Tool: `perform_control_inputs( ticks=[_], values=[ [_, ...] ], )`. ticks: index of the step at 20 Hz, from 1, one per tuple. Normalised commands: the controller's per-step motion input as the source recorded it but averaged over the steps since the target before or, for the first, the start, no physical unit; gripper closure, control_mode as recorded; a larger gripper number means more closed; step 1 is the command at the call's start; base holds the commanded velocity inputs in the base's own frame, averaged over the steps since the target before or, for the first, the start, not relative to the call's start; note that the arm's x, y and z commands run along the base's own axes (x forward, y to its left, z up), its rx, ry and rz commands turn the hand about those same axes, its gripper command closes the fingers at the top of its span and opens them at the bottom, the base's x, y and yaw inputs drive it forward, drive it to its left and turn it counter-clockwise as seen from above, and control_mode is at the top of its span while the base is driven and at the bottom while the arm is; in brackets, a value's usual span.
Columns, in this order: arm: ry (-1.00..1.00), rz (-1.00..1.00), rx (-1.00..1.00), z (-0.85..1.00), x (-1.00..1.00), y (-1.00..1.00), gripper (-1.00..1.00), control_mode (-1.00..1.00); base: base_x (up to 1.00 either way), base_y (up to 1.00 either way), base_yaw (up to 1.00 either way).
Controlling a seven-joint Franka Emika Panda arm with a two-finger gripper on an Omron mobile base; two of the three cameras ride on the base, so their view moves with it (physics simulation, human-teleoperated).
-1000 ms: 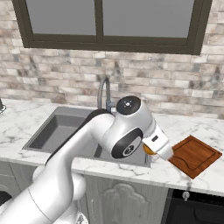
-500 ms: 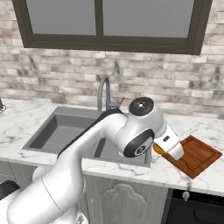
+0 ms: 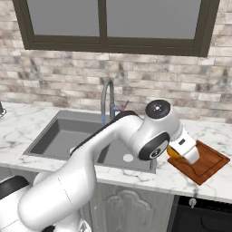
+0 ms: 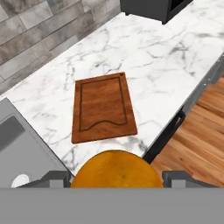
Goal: Pick the orange from the sink and place it on the cutting board to airdry. Then turn off the sink faucet.
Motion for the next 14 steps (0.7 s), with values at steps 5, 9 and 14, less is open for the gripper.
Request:
perform_control_inputs(
  ticks=[5, 9, 14],
  values=[
    [0.0, 0.0, 0.0, -0.07, 0.22, -0.13, 1.0, -1.0, 0.0, 0.0, 0.0],
    [0.0, 0.0, 0.0, -0.12, 0.27, -0.05, 1.0, -1.0, 0.0, 0.0, 0.0],
    [0.0, 0.0, 0.0, -0.16, 0.22, -0.11, 1.0, -1.0, 0.0, 0.0, 0.0]
  ],
)
